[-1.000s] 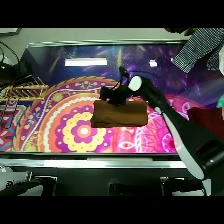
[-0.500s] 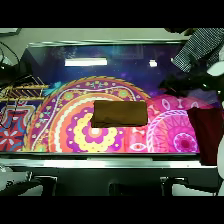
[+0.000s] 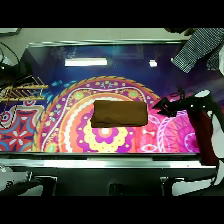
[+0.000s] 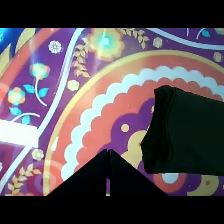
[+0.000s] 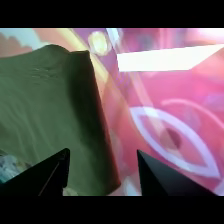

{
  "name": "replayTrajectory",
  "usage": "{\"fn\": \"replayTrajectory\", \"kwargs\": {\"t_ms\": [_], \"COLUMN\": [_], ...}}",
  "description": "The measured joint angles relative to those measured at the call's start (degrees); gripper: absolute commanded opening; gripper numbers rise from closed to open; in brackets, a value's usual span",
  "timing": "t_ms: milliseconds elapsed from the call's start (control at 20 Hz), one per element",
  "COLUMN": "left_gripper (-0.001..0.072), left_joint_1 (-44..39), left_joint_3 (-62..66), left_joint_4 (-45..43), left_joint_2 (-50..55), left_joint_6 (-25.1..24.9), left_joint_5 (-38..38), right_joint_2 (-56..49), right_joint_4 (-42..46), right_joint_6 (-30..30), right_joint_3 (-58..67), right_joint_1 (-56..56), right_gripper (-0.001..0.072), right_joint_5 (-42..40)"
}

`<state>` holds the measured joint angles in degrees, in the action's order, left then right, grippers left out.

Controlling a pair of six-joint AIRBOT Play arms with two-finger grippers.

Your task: Fold the clothes and pants, and hang the long-sleeved shirts on hangers.

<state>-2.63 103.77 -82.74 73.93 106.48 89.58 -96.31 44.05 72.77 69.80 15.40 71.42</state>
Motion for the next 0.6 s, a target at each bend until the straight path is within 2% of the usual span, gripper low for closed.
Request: {"fn": "replayTrajectory", "kwargs": {"t_ms": [250, 300, 350, 400, 450, 600], "left_gripper": [0.0016, 0.0016, 0.0017, 0.0016, 0.0016, 0.0016], "left_joint_1": [-0.3, -0.3, -0.3, -0.3, -0.3, -0.3], "left_joint_3": [0.0, 0.0, 0.0, 0.0, 0.0, 0.0], "left_joint_4": [0.1, 0.1, 0.1, 0.1, 0.1, 0.0], "left_joint_2": [0.0, 0.0, 0.0, 0.0, 0.0, 0.0], "left_joint_6": [0.0, 0.2, 0.5, 0.9, 1.3, 1.7], "left_joint_5": [0.0, 0.0, -0.1, -0.3, -0.5, -0.8], "right_joint_2": [-3.8, -4.2, -4.4, -4.7, -4.9, -4.8], "right_joint_4": [-1.7, -2.2, -2.1, -1.8, -1.2, -1.1], "right_joint_6": [-1.7, -1.7, -1.9, -1.9, -1.9, -1.8], "right_joint_3": [-0.7, -0.8, -0.8, -0.9, -0.9, 0.5], "right_joint_1": [-4.5, -5.5, -6.4, -7.1, -7.7, -8.6], "right_gripper": [0.0468, 0.0426, 0.0317, 0.0143, 0.0037, 0.0031], "right_joint_5": [-1.8, -1.8, -2.3, -3.0, -3.7, -4.2]}}
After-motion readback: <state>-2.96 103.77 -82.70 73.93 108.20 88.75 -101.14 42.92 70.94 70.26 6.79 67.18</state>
